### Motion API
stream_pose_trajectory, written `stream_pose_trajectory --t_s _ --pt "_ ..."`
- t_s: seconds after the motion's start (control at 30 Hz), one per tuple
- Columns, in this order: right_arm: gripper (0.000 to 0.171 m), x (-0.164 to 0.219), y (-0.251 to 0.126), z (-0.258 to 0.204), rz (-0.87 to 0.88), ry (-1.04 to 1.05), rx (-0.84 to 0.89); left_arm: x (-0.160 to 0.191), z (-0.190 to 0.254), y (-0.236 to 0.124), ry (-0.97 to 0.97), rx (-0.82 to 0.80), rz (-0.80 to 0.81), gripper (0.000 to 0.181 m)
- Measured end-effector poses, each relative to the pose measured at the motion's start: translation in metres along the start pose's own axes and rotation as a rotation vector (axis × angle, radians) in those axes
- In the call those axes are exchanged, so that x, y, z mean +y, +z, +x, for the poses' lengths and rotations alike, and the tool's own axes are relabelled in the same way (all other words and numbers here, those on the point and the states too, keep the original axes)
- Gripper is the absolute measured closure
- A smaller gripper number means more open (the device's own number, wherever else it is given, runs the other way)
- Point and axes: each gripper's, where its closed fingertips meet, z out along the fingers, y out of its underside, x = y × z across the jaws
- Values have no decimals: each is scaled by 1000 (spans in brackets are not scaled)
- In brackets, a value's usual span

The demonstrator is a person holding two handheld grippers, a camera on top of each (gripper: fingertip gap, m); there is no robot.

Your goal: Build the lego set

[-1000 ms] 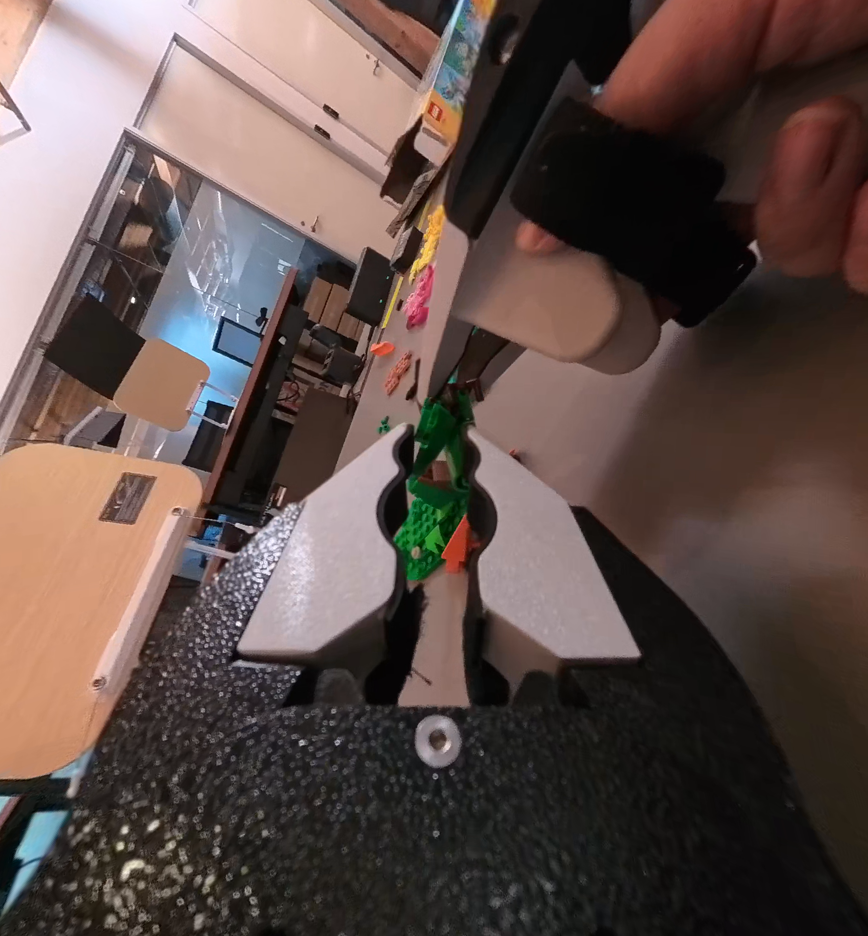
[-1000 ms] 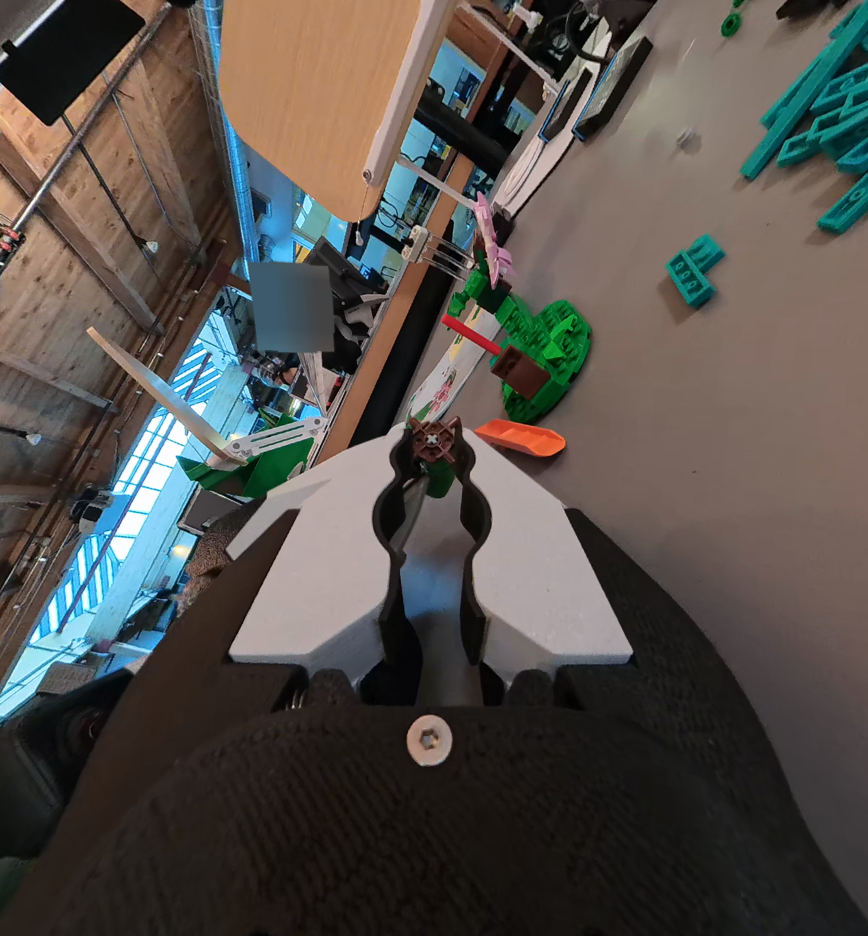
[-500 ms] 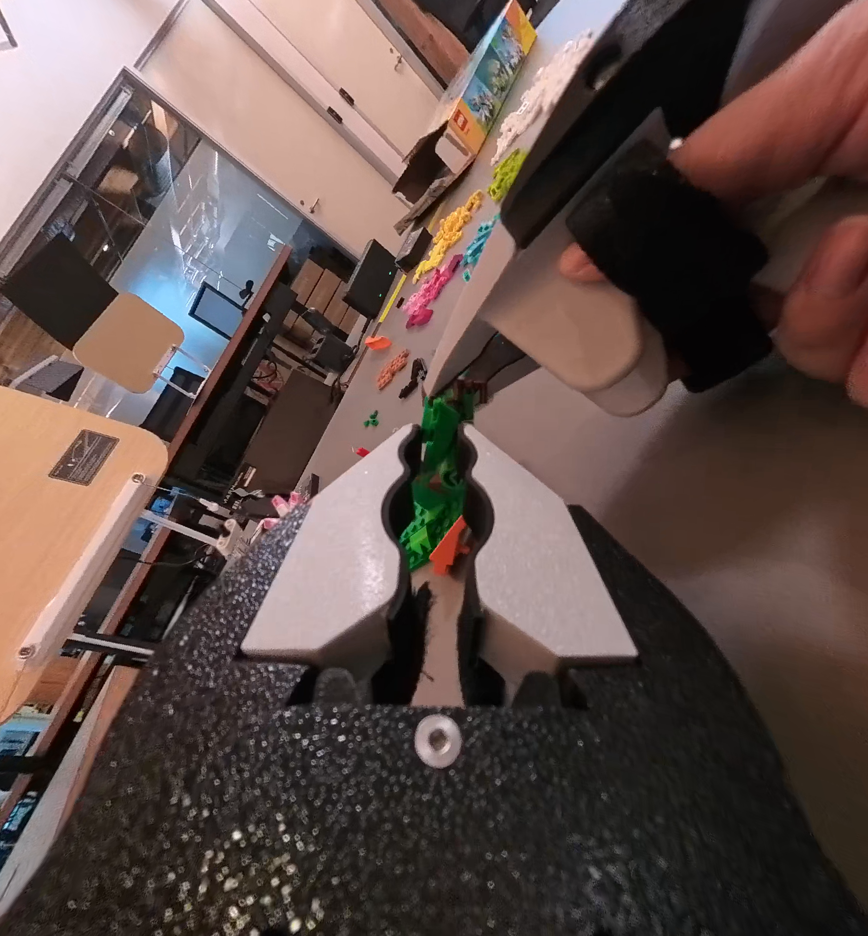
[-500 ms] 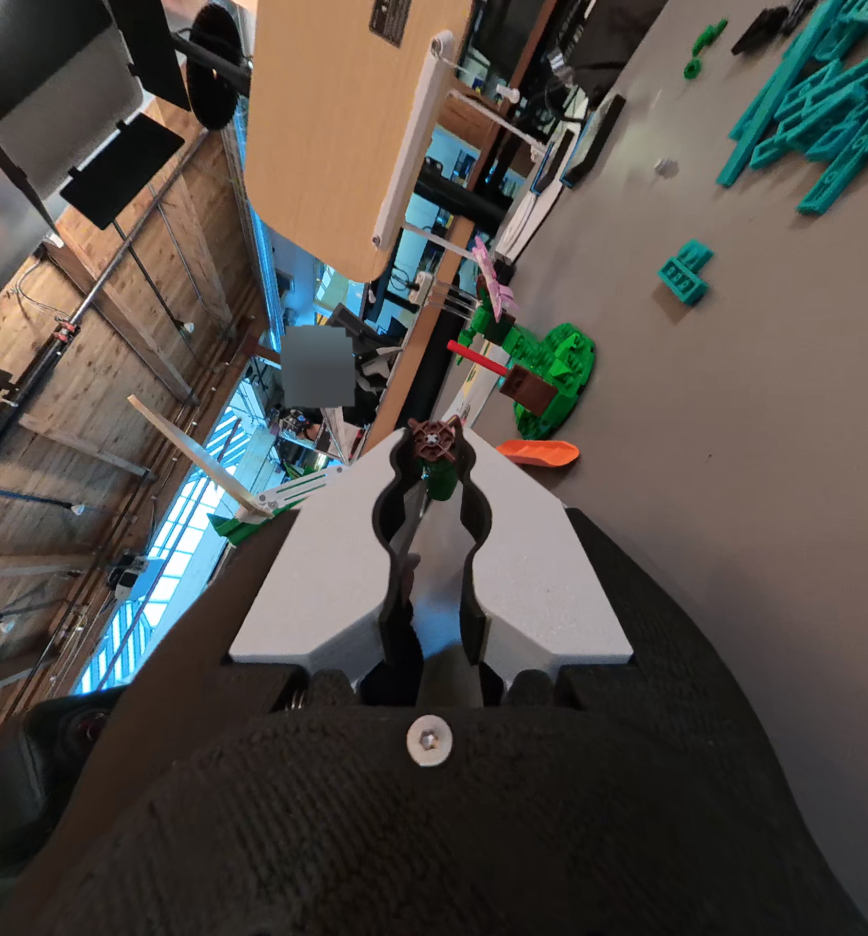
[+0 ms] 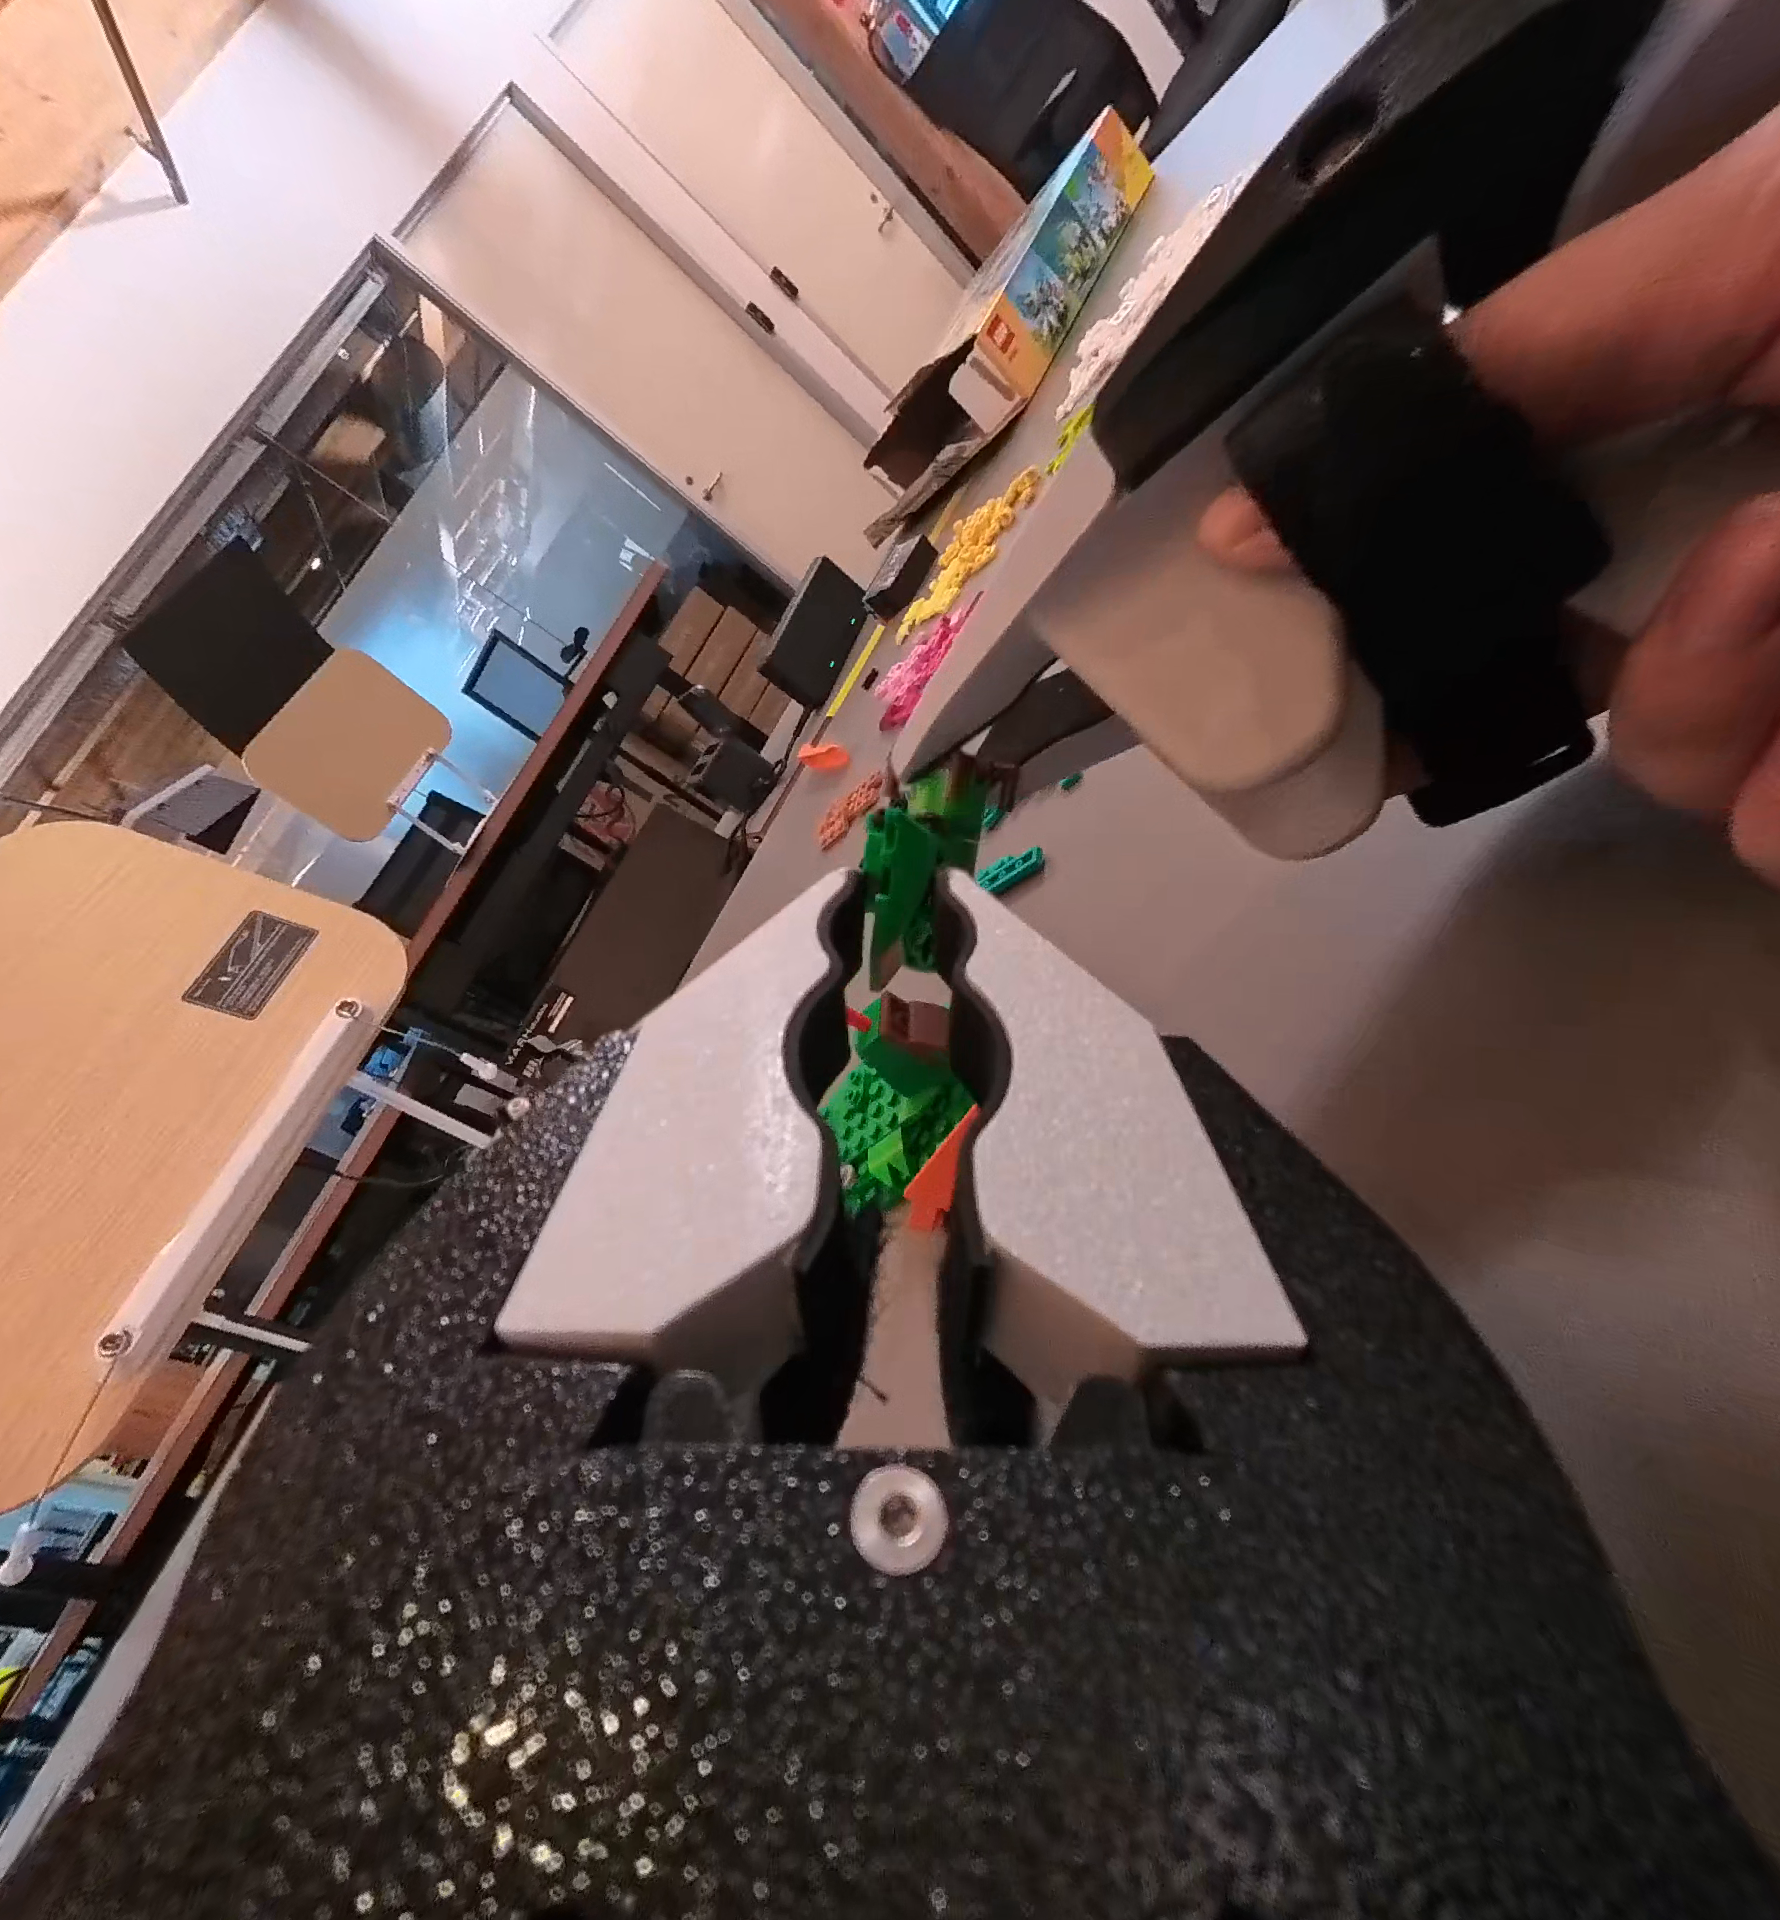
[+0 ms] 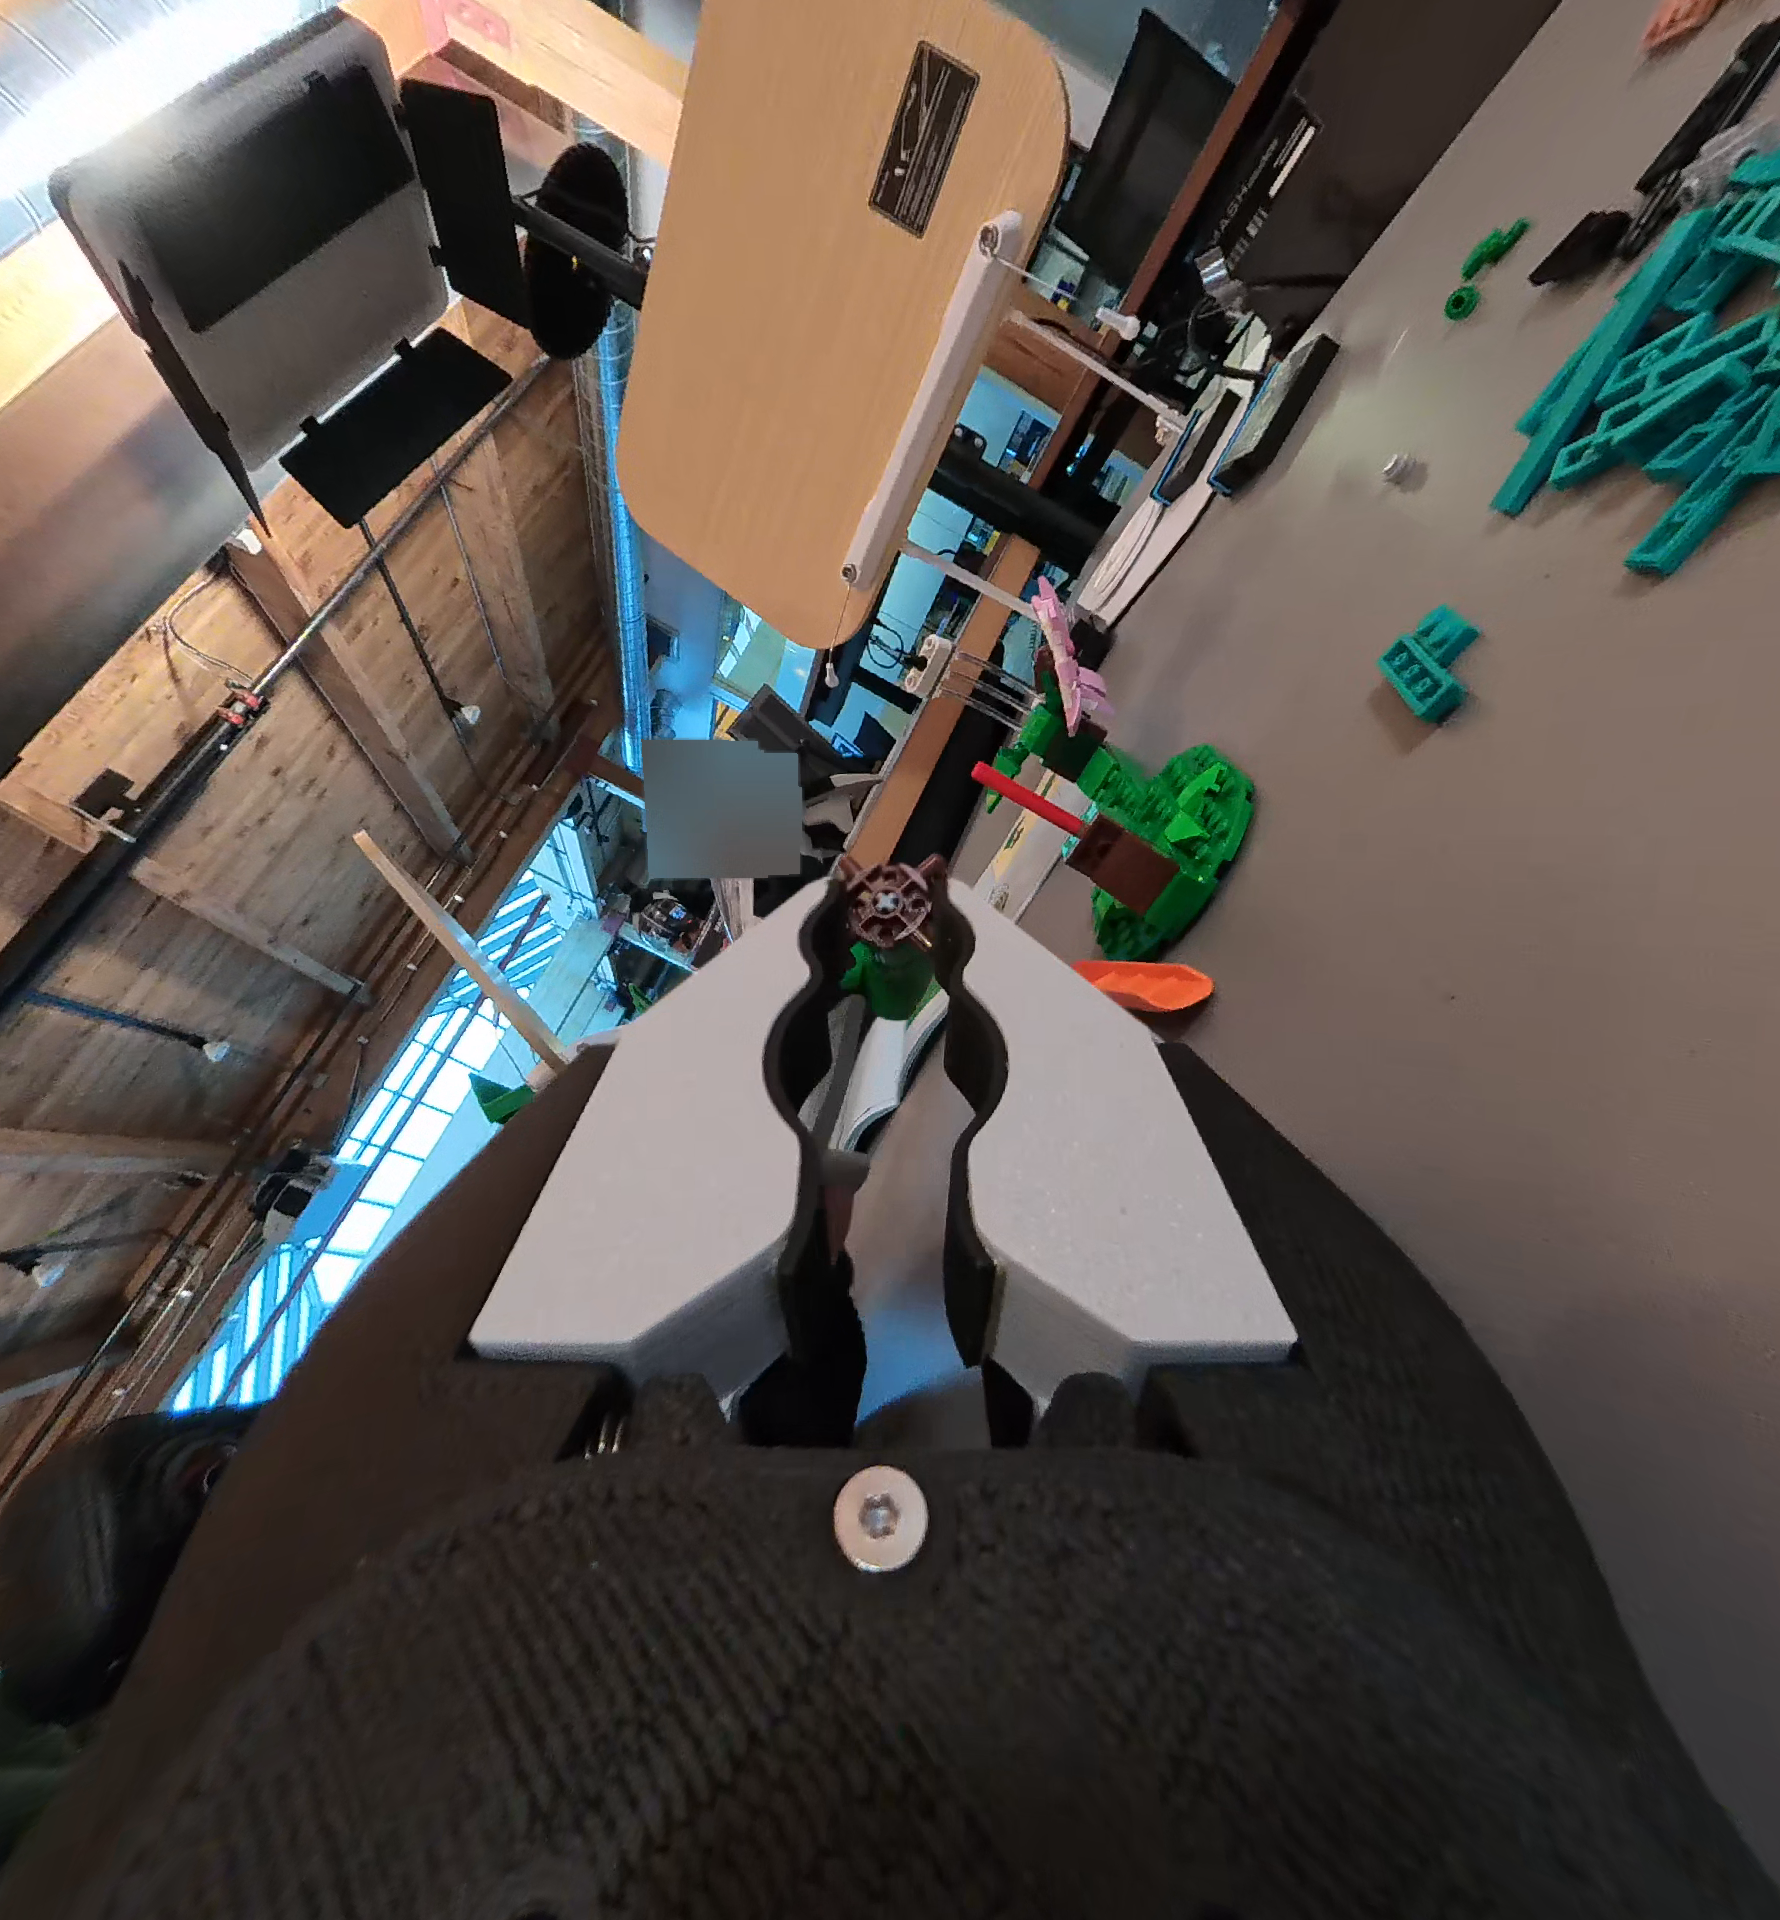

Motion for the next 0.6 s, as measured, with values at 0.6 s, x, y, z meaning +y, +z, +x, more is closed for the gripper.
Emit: stream_pose_trajectory --t_s 0.6 --pt "156 5 -1 -2 -26 -2 -7 -5 5 3 139 -28 3 171"
